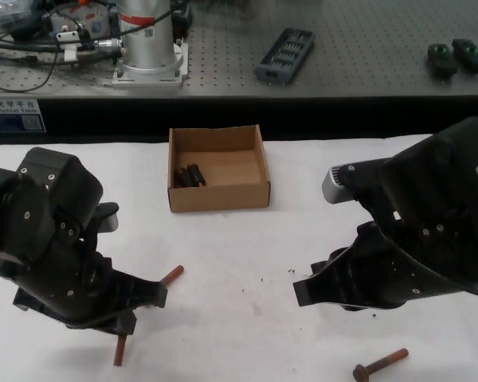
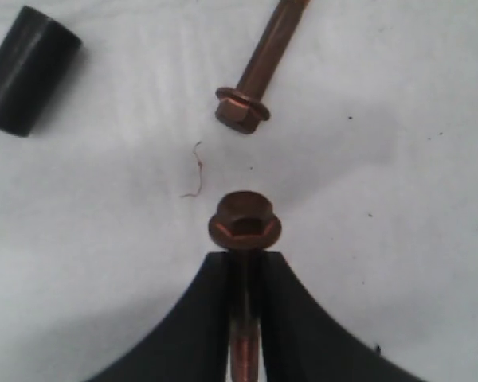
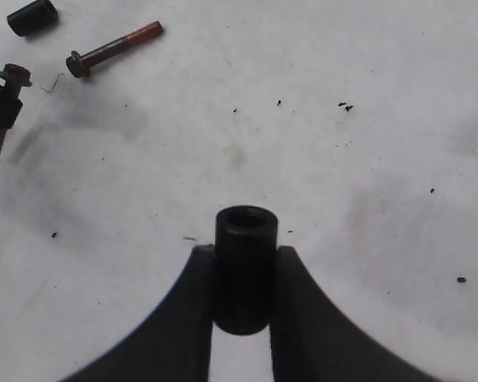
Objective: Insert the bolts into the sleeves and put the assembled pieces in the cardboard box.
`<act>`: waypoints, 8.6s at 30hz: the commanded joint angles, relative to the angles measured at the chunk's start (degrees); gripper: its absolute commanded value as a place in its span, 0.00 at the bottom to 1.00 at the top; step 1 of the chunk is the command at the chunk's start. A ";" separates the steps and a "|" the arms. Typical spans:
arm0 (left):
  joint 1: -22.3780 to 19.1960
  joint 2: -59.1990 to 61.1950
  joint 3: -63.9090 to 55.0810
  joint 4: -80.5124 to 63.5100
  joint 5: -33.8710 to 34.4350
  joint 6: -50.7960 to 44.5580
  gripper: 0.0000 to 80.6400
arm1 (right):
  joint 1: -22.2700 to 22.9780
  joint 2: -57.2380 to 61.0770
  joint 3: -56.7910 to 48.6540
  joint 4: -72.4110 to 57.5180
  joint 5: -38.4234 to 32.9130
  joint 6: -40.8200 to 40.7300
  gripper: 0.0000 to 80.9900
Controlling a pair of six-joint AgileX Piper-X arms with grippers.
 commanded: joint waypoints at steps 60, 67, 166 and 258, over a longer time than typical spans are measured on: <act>-5.68 3.56 -5.15 2.35 -8.53 -1.77 0.52 | 0.11 0.15 -0.21 -1.80 -0.26 -0.53 0.05; -5.68 3.56 -8.74 3.66 -8.79 -1.36 0.52 | 0.11 0.15 -0.21 -1.80 -0.26 -0.53 0.05; 9.04 -10.33 -4.87 -44.26 49.20 -2.57 0.01 | -3.77 11.45 -0.38 -44.85 -41.33 -2.74 0.05; 1.85 -15.57 2.45 -46.08 33.93 -13.42 0.01 | -4.57 14.36 -2.40 -48.91 -44.09 0.83 0.05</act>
